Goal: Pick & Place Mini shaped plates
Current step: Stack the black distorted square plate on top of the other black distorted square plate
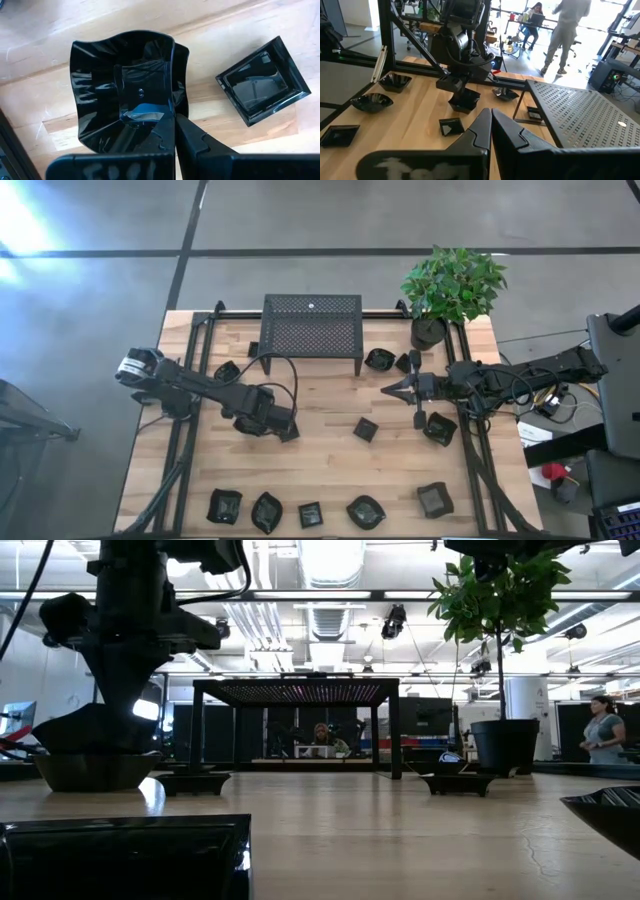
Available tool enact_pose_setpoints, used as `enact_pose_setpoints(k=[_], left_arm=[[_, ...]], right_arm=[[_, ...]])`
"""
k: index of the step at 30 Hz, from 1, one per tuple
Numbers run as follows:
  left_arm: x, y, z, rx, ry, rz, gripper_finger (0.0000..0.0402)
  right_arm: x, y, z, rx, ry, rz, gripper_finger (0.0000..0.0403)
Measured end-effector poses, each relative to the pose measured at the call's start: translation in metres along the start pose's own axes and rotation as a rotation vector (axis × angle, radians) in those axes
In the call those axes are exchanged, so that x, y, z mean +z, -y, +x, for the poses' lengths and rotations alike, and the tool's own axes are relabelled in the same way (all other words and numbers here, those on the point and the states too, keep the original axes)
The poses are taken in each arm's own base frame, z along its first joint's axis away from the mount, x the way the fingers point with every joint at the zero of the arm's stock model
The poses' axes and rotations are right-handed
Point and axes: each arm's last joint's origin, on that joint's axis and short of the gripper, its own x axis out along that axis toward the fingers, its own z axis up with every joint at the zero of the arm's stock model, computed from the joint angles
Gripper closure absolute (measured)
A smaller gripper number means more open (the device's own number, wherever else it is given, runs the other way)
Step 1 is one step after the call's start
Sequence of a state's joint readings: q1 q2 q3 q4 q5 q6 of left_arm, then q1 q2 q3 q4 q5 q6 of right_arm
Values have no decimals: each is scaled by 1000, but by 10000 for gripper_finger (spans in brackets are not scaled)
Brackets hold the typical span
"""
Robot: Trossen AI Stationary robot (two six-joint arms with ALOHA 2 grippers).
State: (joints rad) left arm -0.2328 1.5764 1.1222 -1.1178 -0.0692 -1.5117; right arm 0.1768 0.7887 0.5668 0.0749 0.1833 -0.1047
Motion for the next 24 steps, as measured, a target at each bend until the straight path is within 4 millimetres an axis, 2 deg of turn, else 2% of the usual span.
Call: enact_pose_setpoints(k=[24], left_arm=[[3, -2, 3, 17, -4, -1, 401]], right_arm=[[0, 0, 0, 0, 0, -4, 394]])
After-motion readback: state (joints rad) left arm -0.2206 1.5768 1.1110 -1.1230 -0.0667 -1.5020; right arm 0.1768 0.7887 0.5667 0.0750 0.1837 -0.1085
